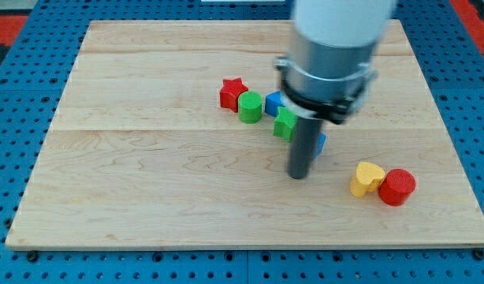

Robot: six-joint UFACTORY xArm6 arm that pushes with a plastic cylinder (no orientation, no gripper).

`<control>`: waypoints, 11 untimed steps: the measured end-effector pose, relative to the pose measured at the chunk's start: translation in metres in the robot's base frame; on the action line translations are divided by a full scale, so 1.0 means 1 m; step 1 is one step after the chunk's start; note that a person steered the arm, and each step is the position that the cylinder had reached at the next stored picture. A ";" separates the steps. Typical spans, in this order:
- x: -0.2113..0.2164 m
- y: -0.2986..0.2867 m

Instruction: Push the blue cube to the yellow heart

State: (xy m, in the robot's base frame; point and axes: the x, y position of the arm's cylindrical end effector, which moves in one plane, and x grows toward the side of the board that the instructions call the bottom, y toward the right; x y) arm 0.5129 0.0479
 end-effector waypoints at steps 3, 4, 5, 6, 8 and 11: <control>-0.056 -0.017; -0.054 -0.002; -0.040 0.009; -0.026 0.026; -0.042 0.066; -0.064 0.092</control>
